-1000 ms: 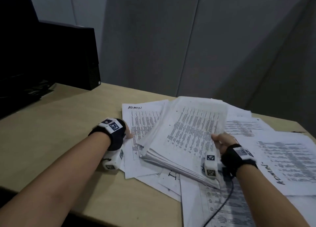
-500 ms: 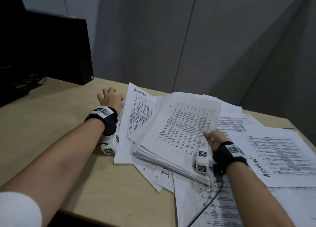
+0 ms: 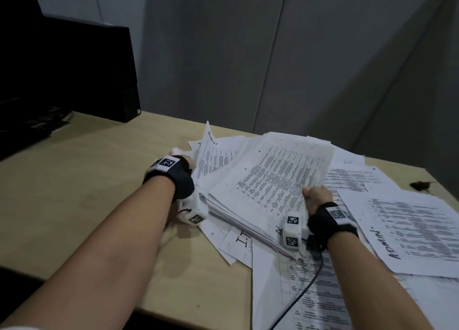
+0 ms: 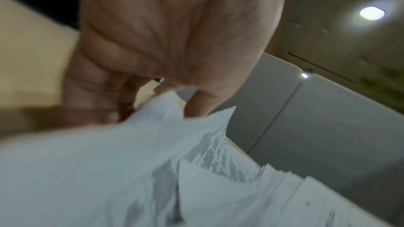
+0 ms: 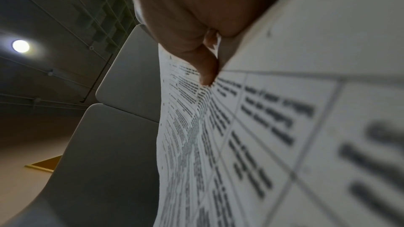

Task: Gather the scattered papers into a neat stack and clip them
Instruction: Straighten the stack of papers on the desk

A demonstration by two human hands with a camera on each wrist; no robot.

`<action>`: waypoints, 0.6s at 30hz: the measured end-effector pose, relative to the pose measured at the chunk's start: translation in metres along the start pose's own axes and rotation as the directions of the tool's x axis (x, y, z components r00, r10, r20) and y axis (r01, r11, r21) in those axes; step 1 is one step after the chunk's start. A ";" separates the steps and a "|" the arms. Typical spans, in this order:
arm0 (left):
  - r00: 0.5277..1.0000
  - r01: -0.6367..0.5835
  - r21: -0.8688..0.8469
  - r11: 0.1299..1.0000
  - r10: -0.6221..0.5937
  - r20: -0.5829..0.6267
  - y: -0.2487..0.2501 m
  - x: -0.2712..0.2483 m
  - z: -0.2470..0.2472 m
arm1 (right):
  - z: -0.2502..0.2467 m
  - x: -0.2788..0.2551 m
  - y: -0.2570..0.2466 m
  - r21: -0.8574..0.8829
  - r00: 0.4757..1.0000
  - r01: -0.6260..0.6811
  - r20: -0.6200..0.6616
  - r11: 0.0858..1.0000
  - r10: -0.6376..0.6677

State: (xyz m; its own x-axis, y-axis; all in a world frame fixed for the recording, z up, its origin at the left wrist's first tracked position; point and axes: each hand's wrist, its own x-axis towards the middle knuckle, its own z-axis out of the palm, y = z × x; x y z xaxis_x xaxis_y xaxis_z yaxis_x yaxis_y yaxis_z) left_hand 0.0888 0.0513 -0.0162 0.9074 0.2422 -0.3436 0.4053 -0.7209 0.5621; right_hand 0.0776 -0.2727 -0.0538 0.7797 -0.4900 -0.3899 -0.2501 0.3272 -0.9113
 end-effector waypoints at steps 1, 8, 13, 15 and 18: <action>1.000 -0.004 -0.145 0.989 0.007 0.016 0.001 0.010 0.004 | 0.001 -0.001 0.001 -0.003 0.999 0.029 0.014 1.000 -0.029; 0.983 0.131 -0.383 0.914 -0.069 0.170 0.022 -0.014 0.002 | -0.001 -0.004 0.000 0.037 0.996 0.010 0.083 0.999 -0.013; 0.991 0.105 0.038 0.994 -0.107 0.075 0.010 0.008 -0.003 | -0.011 -0.014 -0.008 -0.068 0.973 -0.034 0.224 0.997 0.048; 0.991 0.125 -0.072 0.990 -0.121 0.064 0.008 0.027 -0.001 | -0.014 -0.020 -0.011 -0.079 0.950 -0.063 0.302 0.995 0.084; 0.988 0.128 -0.183 0.975 -0.109 0.106 0.010 0.062 0.006 | -0.019 -0.014 -0.010 -0.113 0.928 -0.072 0.358 0.991 0.108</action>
State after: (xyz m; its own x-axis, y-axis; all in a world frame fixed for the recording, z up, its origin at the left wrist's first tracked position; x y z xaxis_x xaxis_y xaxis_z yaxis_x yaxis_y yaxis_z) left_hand 0.1480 0.0551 -0.0364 0.8406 0.2496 -0.4807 0.5313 -0.5528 0.6420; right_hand 0.0585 -0.2841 -0.0422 0.9015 -0.1300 -0.4129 -0.3689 0.2681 -0.8899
